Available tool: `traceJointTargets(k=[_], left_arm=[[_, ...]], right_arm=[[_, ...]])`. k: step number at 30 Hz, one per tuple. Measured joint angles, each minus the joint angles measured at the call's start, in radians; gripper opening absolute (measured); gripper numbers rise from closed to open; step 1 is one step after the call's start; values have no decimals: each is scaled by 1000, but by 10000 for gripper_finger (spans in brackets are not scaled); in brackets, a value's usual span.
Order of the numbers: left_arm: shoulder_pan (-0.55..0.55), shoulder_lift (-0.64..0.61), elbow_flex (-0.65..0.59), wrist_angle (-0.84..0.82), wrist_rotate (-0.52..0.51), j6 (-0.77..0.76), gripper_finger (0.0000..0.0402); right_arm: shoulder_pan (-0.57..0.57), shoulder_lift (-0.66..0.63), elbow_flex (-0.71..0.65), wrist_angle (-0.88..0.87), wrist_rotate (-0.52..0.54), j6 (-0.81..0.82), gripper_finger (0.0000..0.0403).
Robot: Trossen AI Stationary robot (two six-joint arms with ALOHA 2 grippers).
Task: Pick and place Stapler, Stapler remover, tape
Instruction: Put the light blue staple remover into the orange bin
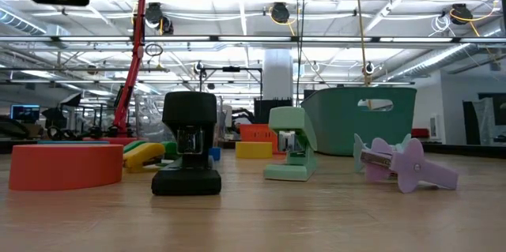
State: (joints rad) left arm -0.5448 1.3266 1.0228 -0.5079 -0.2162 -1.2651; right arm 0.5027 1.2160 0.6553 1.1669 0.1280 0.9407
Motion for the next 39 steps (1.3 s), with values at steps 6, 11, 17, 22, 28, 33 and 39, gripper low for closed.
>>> traceJointTargets(k=[6, 11, 17, 22, 28, 33, 39], left_arm=[[-2, 0, 0, 101, -73, 17, 21], [-3, 0, 0, 94, -74, 39, 21], [7, -1, 0, 70, -1, 186, 21], [13, -1, 0, 6, 154, 276, 21], [-28, -1, 0, -129, 188, 386, 21], [-59, -1, 0, -214, 172, 438, 21], [-89, -1, 0, -250, 175, 476, 21]], right_arm=[[36, 0, 215, -595, 13, -112, 10], [58, 0, 371, -1200, 141, -10, 32], [77, 8, 409, -1653, 213, 345, 97], [76, 78, 363, -1652, 107, 577, 149], [73, 286, 357, -1535, -29, 733, 182], [52, 427, 357, -1449, -54, 811, 187], [9, 477, 357, -1418, -54, 827, 179]])
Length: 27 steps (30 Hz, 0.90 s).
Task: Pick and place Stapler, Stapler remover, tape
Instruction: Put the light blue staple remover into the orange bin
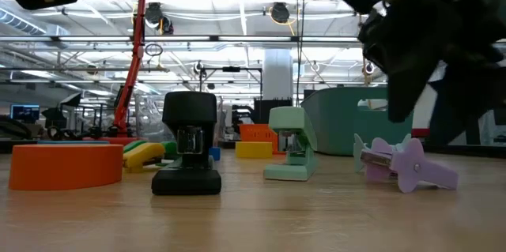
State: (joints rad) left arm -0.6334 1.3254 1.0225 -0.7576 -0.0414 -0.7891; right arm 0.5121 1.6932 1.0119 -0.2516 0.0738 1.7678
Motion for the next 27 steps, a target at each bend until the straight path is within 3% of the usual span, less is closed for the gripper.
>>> traceJointTargets(k=[18, 27], left_arm=[[-30, -32, 0, -86, -23, -1, 21], [-30, -53, 0, -92, -54, -6, 21]], right_arm=[[-115, -18, 0, -199, -48, -83, 176], [-127, -17, 0, -223, 61, -82, 174]])
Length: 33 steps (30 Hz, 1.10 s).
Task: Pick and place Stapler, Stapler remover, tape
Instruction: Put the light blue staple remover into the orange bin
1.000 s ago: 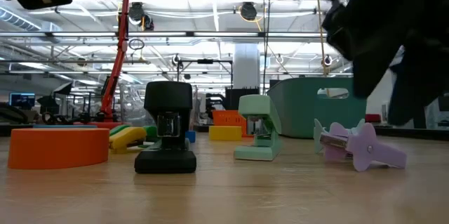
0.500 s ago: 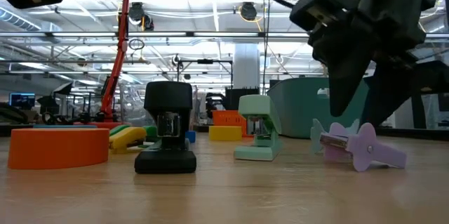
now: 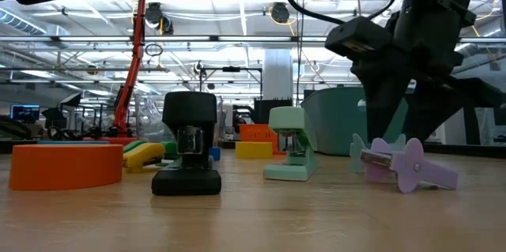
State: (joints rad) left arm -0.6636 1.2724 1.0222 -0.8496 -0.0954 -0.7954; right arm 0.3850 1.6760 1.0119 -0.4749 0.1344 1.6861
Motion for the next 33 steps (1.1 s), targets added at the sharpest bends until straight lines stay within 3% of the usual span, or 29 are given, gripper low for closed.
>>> traceJointTargets(k=[16, 27, 33], left_arm=[[0, 0, 0, -23, -2, -5, 21], [0, 0, 0, -22, -3, -15, 21], [0, 0, 0, -22, -3, -17, 21]], right_arm=[[11, 0, 0, 82, -61, -19, 84], [12, 0, 0, 28, -110, -33, 62], [12, 0, 0, 24, -91, -46, 12]])
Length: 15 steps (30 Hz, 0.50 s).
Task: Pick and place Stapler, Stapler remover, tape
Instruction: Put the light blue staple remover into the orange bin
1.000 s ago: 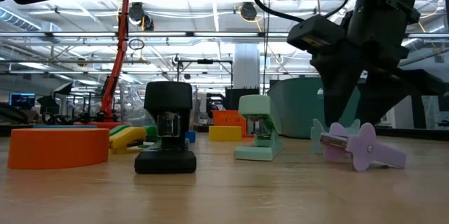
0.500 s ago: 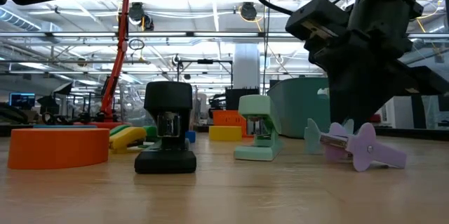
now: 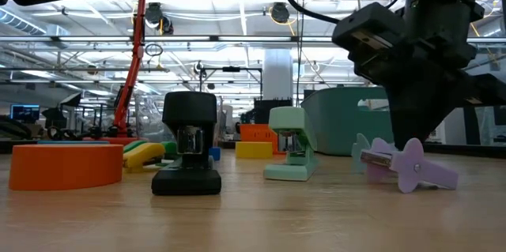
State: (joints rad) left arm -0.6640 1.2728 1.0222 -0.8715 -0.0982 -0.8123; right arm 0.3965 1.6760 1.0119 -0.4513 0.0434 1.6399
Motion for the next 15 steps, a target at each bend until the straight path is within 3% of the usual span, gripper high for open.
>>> traceJointTargets(k=[15], left_arm=[[0, 0, 0, -1, -8, 2, 21]], right_arm=[[0, 0, 17, 63, 37, 12, 2]])
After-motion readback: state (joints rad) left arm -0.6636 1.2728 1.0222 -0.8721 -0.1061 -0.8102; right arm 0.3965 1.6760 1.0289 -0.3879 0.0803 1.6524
